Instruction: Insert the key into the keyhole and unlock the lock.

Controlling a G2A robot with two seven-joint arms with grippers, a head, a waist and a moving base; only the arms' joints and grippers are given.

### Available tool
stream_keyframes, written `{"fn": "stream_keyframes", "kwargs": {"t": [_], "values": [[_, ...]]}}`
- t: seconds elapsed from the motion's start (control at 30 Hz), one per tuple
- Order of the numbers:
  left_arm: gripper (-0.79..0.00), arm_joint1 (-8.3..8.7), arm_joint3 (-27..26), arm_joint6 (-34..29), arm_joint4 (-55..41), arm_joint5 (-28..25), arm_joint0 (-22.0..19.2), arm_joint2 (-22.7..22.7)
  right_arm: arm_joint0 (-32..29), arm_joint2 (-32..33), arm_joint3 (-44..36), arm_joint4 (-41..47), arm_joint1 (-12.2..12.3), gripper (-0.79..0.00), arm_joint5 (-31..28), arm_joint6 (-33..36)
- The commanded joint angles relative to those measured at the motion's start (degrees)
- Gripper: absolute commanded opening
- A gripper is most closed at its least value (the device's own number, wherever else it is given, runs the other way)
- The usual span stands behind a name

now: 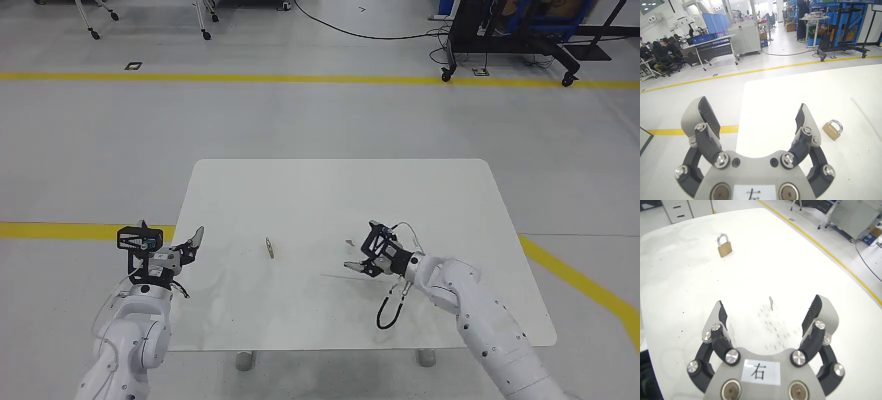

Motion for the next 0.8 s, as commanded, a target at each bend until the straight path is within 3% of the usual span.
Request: {"fn": "stream_keyframes", "kwargs": {"t": [0.0,0.03,0.1,0.23,0.4,0.63,0.7,0.77], "values": [[0.0,0.0,0.0,0.0,0.0,0.0,0.0,0.0,2.5,-1.4,2.1,-2.0,-0.1,0.0,-3.1,-0.2],[0.0,0.0,0.0,0.0,0.0,0.0,0.0,0.0,3.9,-2.1,3.9,-2.3,-0.1,0.0,-4.6,-0.5],[0.0,0.0,0.0,0.0,0.0,0.0,0.0,0.0,6.5,-3.3,7.4,-2.1,-0.4,-0.083,-7.2,-1.3],[0.0,0.0,0.0,0.0,0.0,0.0,0.0,0.0,11.4,-6.7,13.8,-2.5,-1.2,-0.169,-10.5,-0.8],[0.0,0.0,0.0,0.0,0.0,0.0,0.0,0.0,15.7,-9.4,20.0,-2.0,-2.1,-0.413,-11.6,-1.2],[0.0,0.0,0.0,0.0,0.0,0.0,0.0,0.0,19.1,-12.0,24.9,-3.2,-3.1,-0.468,-9.5,-1.2],[0.0,0.0,0.0,0.0,0.0,0.0,0.0,0.0,19.7,-12.4,25.8,-3.2,-3.2,-0.517,-9.6,-1.7],[0.0,0.0,0.0,0.0,0.0,0.0,0.0,0.0,20.1,-12.6,26.3,-3.2,-3.3,-0.628,-9.7,-2.2]]}}
